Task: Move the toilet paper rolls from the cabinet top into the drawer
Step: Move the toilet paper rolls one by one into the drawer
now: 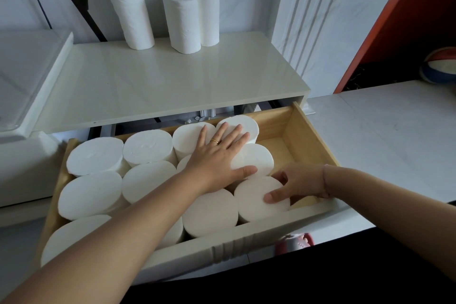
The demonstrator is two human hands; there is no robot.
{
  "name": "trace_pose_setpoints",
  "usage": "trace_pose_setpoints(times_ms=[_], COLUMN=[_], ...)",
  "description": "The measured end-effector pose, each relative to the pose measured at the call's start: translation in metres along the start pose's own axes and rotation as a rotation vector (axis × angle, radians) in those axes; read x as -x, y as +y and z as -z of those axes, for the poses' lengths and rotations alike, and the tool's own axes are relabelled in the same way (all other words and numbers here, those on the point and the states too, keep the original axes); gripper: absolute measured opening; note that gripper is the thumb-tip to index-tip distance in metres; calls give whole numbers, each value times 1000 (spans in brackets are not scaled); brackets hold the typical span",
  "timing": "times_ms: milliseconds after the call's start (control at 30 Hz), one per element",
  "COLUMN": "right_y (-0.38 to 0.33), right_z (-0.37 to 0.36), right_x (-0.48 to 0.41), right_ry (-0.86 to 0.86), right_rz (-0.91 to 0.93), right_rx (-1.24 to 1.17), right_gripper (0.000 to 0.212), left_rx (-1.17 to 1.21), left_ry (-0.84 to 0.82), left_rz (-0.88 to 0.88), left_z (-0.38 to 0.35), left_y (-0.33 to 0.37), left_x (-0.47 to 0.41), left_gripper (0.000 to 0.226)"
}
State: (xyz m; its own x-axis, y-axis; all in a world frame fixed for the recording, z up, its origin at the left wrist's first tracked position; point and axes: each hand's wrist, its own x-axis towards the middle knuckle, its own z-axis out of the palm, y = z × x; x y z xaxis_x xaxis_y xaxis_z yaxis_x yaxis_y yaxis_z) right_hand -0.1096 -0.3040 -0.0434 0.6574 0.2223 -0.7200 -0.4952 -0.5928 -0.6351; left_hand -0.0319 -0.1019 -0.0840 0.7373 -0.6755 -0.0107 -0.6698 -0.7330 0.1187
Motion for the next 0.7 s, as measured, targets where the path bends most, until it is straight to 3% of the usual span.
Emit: trace_pose_setpoints(times_ms=[100, 167, 233, 333, 433, 567, 700], right_y=[-13, -22, -34, -60, -91, -137, -181], right_z=[-6, -7, -2, 12, 28, 52, 74], right_x=[3, 5, 5, -3, -35, -94, -150], right_ry=[186, 398, 611, 784, 838, 864, 912], right_rz=[43, 10, 10, 232, 486, 594, 635], right_rx=[376, 685, 792, 654, 428, 161, 24], right_gripper=[33, 45, 49, 35, 28, 44, 66], left_rx=[-23, -57, -83, -82, -51, 3, 1], left_ry=[60, 143, 213, 259, 292, 319, 230], left_rz=[27, 52, 89, 181, 242, 289, 350], left_z=[1, 3, 8, 17, 24, 37, 45], left_y=[-3, -9, -20, -36, -52, -77, -107], left_x=[1, 4, 7, 6, -1, -21, -41], left_gripper=[85, 80, 77, 79, 79, 82, 87])
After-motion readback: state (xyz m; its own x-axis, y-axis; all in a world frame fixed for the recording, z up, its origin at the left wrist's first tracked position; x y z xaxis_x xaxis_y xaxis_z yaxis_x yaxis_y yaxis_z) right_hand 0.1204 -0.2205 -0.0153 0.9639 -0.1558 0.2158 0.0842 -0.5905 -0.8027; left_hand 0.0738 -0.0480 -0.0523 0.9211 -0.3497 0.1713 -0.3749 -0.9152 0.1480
